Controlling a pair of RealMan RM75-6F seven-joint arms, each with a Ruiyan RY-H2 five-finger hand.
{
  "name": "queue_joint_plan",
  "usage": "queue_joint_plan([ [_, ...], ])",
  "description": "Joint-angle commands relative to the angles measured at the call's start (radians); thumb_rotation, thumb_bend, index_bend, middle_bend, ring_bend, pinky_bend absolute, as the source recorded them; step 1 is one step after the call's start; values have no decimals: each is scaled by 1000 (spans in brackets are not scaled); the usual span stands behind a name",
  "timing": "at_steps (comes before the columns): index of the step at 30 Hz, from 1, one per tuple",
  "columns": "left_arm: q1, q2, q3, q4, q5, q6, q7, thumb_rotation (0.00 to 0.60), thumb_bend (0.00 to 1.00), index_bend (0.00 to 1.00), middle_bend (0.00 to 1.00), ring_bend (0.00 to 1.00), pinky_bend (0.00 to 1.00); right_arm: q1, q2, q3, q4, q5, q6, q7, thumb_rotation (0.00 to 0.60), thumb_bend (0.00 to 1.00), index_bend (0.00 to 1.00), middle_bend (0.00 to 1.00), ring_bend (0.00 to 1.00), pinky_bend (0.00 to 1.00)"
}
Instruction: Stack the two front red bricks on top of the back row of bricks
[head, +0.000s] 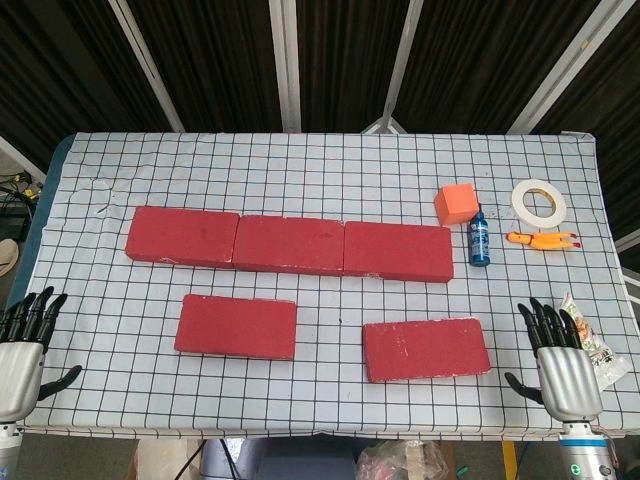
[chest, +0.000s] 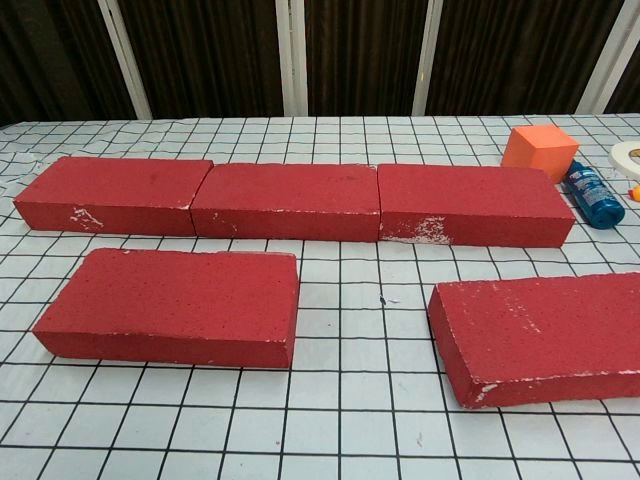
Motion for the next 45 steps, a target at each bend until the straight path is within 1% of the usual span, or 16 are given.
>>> queue_joint_plan([
  [1, 1, 8, -5, -5, -14, 0, -8, 600, 0, 47, 0, 0, 103, 13, 38, -30, -28, -1, -53, 9, 600, 183, 10, 0, 0, 0],
  [5, 12, 13, -7, -7, -6, 27, -25, 600, 0, 46, 0, 0, 103, 31, 75, -55, -60, -5, -112, 15, 600, 184, 8, 0, 0, 0],
  [8, 14, 17, -8, -6, -12, 26, -36, 600, 0, 47, 0, 0, 103, 52, 102, -62, -82, 7, -159, 15, 600, 183, 8, 0, 0, 0],
  [14, 8, 12, -21, -8, -43, 15, -19, 600, 0, 47, 0, 0, 106, 116, 127, -39, -133, 60, -253, -41, 600, 183, 8, 0, 0, 0],
  [18, 9, 8, -20, -11, -42, 16, -6, 600, 0, 47, 0, 0, 106, 160, 125, -27, -164, 123, -323, -93, 600, 183, 8, 0, 0, 0],
  [24, 8, 10, -21, -11, -47, 14, -8, 600, 0, 47, 0, 0, 106, 215, 110, -15, -199, 218, -390, -172, 600, 184, 8, 0, 0, 0],
  [30, 10, -2, -41, -9, -79, 27, 13, 600, 0, 47, 0, 0, 106, 265, 83, -4, -217, 309, -422, -264, 600, 184, 8, 0, 0, 0],
  [40, 8, -6, -48, -7, -95, 27, 19, 600, 0, 46, 0, 0, 106, 340, 13, -2, -237, 449, -426, -401, 600, 184, 8, 0, 0, 0],
  [45, 7, -3, -54, -5, -105, 26, 12, 600, 0, 46, 0, 0, 106, 382, -5, -4, -267, 532, -408, -487, 600, 184, 8, 0, 0, 0],
])
